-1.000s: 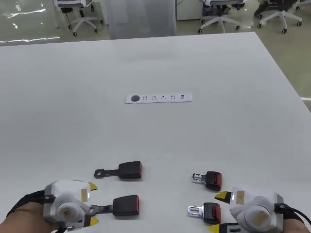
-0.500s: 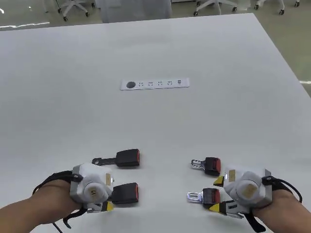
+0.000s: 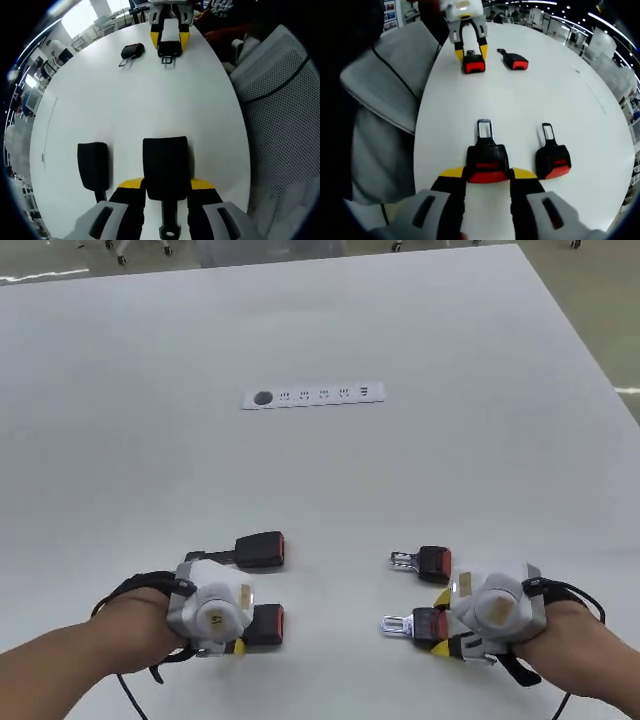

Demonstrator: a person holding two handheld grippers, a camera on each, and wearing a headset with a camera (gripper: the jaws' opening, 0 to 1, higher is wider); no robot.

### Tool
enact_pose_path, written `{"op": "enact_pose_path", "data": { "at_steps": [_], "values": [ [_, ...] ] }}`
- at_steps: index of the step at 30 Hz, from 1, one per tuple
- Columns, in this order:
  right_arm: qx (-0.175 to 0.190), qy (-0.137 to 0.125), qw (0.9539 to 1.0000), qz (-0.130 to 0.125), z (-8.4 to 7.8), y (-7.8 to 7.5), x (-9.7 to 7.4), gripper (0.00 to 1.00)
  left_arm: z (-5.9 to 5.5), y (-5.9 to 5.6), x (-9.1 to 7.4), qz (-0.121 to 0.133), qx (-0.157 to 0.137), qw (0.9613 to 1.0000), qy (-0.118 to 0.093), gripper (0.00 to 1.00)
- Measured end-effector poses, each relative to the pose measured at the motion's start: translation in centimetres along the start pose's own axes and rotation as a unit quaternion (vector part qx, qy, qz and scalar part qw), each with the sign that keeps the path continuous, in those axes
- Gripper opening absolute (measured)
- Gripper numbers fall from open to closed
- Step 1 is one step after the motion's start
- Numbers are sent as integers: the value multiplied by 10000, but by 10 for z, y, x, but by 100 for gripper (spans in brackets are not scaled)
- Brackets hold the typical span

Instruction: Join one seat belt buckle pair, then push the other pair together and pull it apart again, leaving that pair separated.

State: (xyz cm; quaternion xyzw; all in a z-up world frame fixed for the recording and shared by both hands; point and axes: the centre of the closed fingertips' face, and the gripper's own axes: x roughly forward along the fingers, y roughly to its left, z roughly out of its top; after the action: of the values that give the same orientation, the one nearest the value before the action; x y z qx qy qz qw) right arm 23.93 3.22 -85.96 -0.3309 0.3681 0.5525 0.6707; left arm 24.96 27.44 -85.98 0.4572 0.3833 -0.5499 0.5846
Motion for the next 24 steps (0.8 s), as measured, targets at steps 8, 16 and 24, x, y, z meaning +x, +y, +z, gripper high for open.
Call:
{"op": "enact_pose_path", "data": {
  "at_steps": [8,16,24],
  "values": [
    [58,-72,9999,96,-2,0,3,34,-1,0,0,-67,25,10000,64,33],
    [108,-5,9999,107,-2,0,3,35,-1,1,2,-168,-150,9994,261,33],
    [45,-136,9998,129,23,8,17,35,-2,0,3,-240,-220,9984,457,33]
  ]
}}
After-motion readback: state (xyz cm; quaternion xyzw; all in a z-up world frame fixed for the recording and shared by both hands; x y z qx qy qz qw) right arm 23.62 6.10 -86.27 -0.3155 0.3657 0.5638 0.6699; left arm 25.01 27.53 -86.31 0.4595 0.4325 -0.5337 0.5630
